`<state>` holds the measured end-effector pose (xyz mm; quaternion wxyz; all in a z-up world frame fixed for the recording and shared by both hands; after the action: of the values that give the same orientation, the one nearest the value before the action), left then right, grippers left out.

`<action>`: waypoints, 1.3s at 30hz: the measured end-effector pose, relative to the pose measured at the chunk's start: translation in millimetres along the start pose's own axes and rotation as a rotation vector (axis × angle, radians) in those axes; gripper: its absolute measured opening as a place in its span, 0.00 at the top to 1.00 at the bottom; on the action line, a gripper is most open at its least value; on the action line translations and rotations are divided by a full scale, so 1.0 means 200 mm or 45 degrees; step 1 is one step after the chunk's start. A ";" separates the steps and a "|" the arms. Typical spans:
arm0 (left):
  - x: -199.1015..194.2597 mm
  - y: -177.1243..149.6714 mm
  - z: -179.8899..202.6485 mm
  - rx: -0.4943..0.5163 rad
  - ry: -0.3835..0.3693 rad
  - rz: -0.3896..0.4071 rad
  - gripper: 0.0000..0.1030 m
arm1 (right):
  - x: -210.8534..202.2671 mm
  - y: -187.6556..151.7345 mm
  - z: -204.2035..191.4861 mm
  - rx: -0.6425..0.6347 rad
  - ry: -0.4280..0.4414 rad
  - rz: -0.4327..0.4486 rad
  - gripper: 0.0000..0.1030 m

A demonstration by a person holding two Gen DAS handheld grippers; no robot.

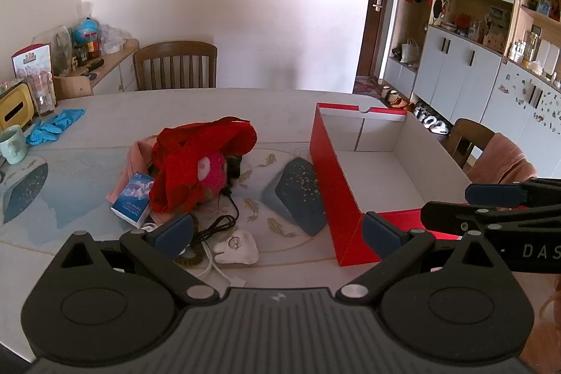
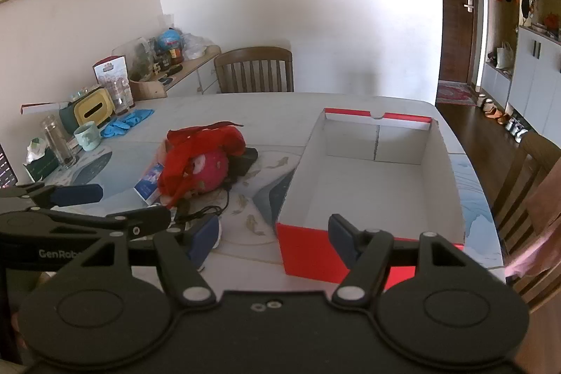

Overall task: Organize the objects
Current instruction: 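Move the left gripper toward the white tooth-shaped pouch beside the red bag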

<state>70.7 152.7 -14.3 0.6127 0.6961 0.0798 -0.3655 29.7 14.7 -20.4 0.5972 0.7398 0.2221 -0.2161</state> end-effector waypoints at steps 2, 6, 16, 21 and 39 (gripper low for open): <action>0.00 0.00 -0.01 -0.002 -0.004 -0.002 0.00 | 0.00 0.00 0.00 -0.001 -0.001 0.002 0.34; 0.00 -0.01 -0.01 -0.001 -0.003 0.001 0.00 | 0.00 0.00 0.00 0.000 -0.002 0.002 0.34; 0.02 0.00 -0.03 0.001 -0.010 0.009 0.00 | 0.03 0.00 -0.03 -0.005 -0.010 0.007 0.34; 0.05 0.03 -0.08 0.006 -0.027 0.012 0.00 | 0.07 0.03 -0.06 -0.010 -0.028 0.012 0.34; 0.17 0.18 -0.18 0.069 -0.081 0.115 0.00 | 0.16 0.14 -0.10 -0.002 -0.126 0.078 0.34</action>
<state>130.0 166.7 -6.7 0.6118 0.7034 0.0188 -0.3614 73.4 30.5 -13.3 0.6144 0.7342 0.1698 -0.2338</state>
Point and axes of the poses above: each gripper's, at about its wrist camera, not at the fingertips, and x roughly the way its jaws point, z to its right, y to its top, the point moved 4 cm from there along x, roughly the way its jaws point, and after that the axes turned 4 degrees about y, right-handed, at the moved point
